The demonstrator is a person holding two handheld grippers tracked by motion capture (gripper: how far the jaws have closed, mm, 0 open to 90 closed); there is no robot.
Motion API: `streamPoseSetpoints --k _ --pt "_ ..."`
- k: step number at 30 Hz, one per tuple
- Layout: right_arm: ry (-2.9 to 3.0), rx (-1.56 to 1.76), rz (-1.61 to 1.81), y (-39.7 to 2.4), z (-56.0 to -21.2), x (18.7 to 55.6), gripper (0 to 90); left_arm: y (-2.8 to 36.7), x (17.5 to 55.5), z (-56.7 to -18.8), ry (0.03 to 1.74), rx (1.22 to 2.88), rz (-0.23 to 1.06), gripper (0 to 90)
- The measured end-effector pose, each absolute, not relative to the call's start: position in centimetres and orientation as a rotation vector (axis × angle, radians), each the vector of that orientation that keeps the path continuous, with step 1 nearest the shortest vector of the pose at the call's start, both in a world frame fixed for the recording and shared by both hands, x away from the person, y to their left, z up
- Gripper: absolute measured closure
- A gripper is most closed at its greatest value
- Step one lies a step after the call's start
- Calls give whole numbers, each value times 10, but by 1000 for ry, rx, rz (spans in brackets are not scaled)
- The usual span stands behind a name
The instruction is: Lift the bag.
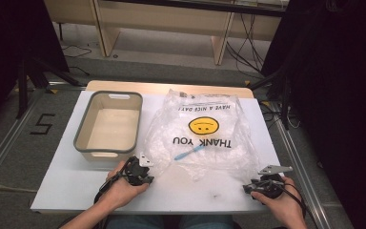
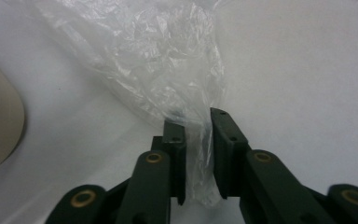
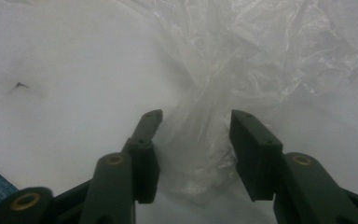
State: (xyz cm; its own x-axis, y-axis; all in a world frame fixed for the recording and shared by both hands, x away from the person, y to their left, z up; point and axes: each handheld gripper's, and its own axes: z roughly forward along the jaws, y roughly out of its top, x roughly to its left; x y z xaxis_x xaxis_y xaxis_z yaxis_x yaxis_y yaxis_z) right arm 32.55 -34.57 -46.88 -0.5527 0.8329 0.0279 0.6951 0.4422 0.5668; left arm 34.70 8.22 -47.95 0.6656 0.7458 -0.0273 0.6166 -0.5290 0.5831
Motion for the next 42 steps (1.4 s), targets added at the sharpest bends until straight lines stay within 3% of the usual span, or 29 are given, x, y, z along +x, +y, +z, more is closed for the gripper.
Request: streamPoseSetpoints --k 8,16,32,42 --pt "2424 1333 753 -348 -469 328 744 82 346 -480 1007 2328 302 867" --pt "2423 1342 749 -347 -469 329 820 85 345 -480 930 2296 275 888" --pt "2397 1396 783 -350 -468 330 889 90 337 -442 680 2035 463 892" --pt "2366 1416 838 -353 -463 329 893 92 339 -427 624 1910 543 892"
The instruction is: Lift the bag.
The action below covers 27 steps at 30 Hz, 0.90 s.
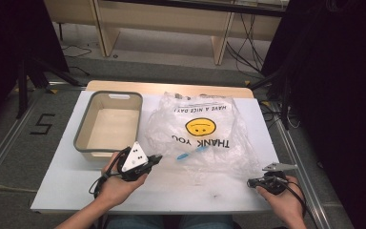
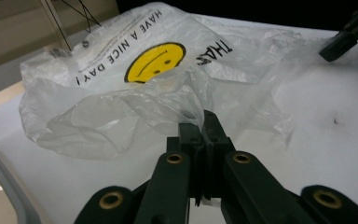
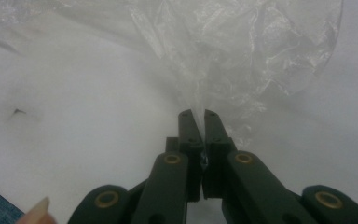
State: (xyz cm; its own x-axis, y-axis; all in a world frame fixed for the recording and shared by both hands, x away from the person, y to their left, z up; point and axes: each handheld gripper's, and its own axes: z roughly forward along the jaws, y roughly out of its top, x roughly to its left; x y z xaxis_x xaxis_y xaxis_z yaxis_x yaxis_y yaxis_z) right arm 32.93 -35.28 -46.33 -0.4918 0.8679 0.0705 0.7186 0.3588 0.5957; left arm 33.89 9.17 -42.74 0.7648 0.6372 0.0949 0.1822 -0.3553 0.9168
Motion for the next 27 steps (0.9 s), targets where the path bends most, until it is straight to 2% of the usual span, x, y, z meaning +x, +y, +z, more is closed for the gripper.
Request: streamPoseSetpoints --k 27 --pt "2078 1324 1092 -356 -430 320 900 100 360 -401 653 1724 673 893"
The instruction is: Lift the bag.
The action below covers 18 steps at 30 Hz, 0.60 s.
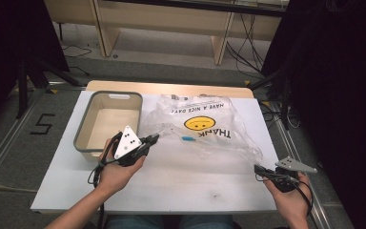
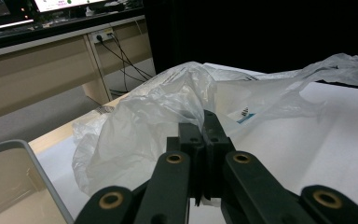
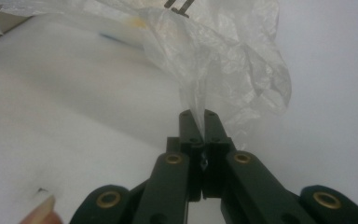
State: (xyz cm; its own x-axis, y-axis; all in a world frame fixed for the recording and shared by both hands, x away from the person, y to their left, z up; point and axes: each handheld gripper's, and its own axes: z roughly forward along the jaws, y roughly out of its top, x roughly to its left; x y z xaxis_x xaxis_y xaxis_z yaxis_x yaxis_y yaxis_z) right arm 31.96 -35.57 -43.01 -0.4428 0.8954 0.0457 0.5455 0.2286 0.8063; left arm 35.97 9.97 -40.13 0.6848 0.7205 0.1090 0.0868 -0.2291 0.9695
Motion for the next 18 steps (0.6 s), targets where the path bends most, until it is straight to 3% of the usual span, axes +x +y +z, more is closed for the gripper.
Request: streamPoseSetpoints --k 18 --pt "1938 1246 1175 -352 -417 319 900 103 364 -399 662 1672 710 892"
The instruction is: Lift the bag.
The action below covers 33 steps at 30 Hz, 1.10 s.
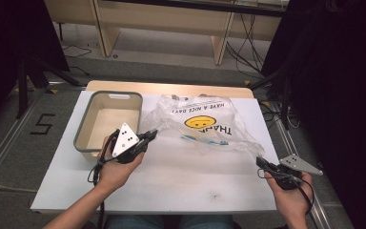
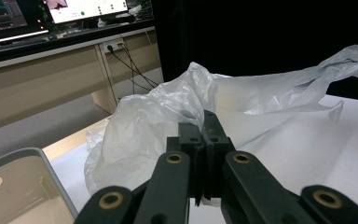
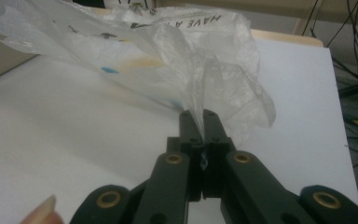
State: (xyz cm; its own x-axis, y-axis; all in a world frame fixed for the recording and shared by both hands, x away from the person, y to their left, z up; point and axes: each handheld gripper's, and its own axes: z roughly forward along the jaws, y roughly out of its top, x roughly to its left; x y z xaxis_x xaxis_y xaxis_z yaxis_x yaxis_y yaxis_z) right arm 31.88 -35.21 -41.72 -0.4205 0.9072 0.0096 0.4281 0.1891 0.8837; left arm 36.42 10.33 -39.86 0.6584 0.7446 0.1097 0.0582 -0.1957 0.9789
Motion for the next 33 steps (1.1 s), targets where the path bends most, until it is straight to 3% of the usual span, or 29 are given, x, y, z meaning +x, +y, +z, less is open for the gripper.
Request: streamPoseSetpoints --k 33 --pt "1718 1132 1268 -350 -376 328 900 107 370 -374 646 1577 761 892"
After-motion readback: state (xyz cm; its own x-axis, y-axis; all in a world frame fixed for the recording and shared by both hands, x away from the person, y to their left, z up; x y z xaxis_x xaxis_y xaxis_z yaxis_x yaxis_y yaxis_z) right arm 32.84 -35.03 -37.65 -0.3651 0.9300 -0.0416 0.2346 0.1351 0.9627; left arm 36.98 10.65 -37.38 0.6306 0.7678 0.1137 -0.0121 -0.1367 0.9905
